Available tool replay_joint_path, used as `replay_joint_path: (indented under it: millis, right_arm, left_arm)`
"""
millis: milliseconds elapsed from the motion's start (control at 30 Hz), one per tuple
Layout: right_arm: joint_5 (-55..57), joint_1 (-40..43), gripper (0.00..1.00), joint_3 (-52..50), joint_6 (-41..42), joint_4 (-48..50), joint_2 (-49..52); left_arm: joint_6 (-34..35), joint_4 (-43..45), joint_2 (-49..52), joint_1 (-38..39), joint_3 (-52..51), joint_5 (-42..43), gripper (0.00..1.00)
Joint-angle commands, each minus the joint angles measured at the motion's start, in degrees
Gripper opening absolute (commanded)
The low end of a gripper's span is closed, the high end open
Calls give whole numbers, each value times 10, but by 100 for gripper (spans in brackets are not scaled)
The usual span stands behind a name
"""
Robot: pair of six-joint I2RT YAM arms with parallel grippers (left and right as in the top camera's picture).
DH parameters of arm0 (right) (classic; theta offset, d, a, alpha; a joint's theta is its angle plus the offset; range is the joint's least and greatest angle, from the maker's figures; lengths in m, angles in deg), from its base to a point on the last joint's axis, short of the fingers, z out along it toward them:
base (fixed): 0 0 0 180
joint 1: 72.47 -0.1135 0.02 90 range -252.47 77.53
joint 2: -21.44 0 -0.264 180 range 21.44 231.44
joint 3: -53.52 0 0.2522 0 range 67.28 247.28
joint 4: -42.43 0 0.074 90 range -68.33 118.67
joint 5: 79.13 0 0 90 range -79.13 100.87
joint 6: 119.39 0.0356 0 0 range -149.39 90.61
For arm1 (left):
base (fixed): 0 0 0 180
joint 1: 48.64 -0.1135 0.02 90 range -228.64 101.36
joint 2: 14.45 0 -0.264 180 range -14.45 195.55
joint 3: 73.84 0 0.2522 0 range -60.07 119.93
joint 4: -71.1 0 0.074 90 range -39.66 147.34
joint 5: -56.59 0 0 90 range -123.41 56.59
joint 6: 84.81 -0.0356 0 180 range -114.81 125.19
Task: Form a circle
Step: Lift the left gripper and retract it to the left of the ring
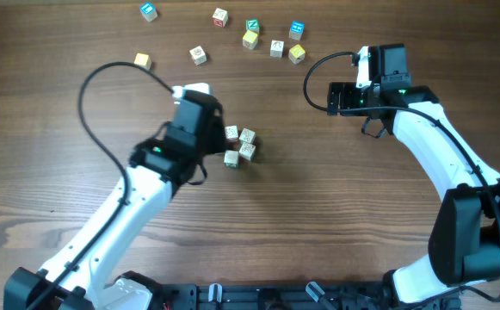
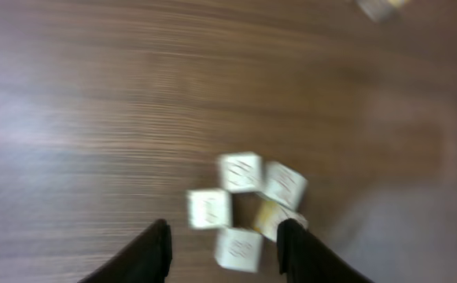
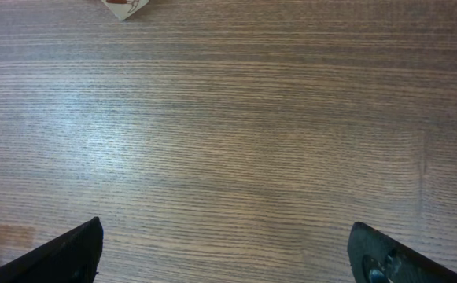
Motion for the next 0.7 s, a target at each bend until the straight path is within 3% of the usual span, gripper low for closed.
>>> replay_joint_path:
  millis: [0, 67, 367, 667]
  right_arm:
    - [0, -1, 100, 0, 2, 3, -4]
    - [0, -1, 100, 0, 2, 3, -4]
    - [0, -1, 100, 0, 2, 3, -4]
    - [0, -1, 100, 0, 2, 3, -4]
  left_arm:
    - [46, -6, 2, -66, 5, -1, 13]
    - [46, -6, 2, -97, 5, -1, 4]
    - [43, -8, 41, -193, 3, -16, 5]
    - [41, 42, 152, -203, 3, 1, 4]
